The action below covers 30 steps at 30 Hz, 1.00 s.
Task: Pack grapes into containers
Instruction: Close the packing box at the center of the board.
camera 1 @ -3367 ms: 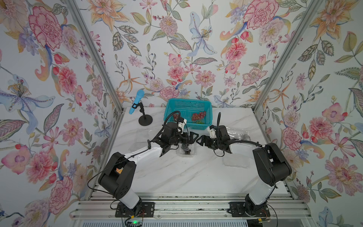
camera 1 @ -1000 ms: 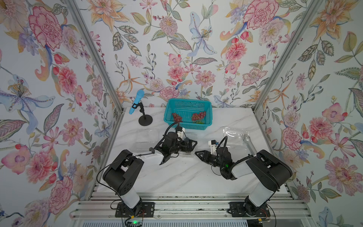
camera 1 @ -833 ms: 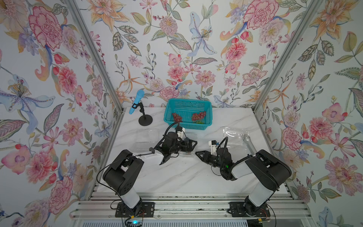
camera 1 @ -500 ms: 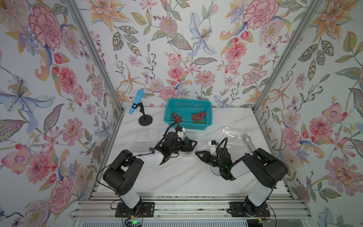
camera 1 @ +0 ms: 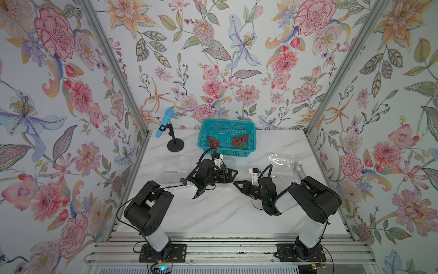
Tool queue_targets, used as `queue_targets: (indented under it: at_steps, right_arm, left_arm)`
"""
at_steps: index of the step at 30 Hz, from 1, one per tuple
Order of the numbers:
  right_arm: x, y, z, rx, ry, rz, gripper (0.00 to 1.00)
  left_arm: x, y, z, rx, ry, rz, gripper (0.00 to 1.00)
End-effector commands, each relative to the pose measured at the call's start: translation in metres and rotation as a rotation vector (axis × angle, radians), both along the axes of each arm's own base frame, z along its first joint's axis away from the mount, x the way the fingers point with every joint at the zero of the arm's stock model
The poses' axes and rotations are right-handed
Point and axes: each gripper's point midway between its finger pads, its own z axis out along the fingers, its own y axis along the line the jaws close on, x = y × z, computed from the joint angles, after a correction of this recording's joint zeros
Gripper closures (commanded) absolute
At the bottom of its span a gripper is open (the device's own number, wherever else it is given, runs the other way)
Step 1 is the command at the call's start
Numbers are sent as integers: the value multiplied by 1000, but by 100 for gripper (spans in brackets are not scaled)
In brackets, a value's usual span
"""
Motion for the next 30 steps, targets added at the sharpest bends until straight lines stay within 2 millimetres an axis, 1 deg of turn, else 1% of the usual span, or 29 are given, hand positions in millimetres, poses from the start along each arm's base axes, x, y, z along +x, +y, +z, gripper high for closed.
queue_targets:
  at_steps: [1, 14, 15, 16, 22, 25, 26, 28, 30]
  right_arm:
    - [0, 6, -2, 13, 9, 12, 83]
    - [0, 14, -6, 12, 14, 24, 87]
    - [-7, 21, -7, 10, 16, 48, 87]
    - [-9, 23, -7, 11, 15, 53, 87]
    - [-10, 25, -8, 18, 15, 58, 88]
    - [-10, 24, -6, 20, 12, 54, 92]
    - [-10, 24, -5, 21, 8, 56, 90]
    - [-8, 23, -3, 15, 8, 55, 80]
    - [-5, 16, 1, -4, -1, 40, 74]
  left_arm:
    - [3, 7, -11, 31, 8, 23, 0]
    - [5, 17, -15, 39, 13, 41, 0]
    - [5, 18, -16, 40, 14, 42, 0]
    - [5, 19, -15, 40, 13, 42, 0]
    - [6, 21, -16, 40, 13, 46, 0]
    - [6, 22, -15, 44, 11, 45, 0]
    - [6, 22, -14, 44, 8, 44, 0]
    - [8, 23, -8, 49, -8, 41, 0]
    - [12, 26, 1, 59, -32, 41, 0]
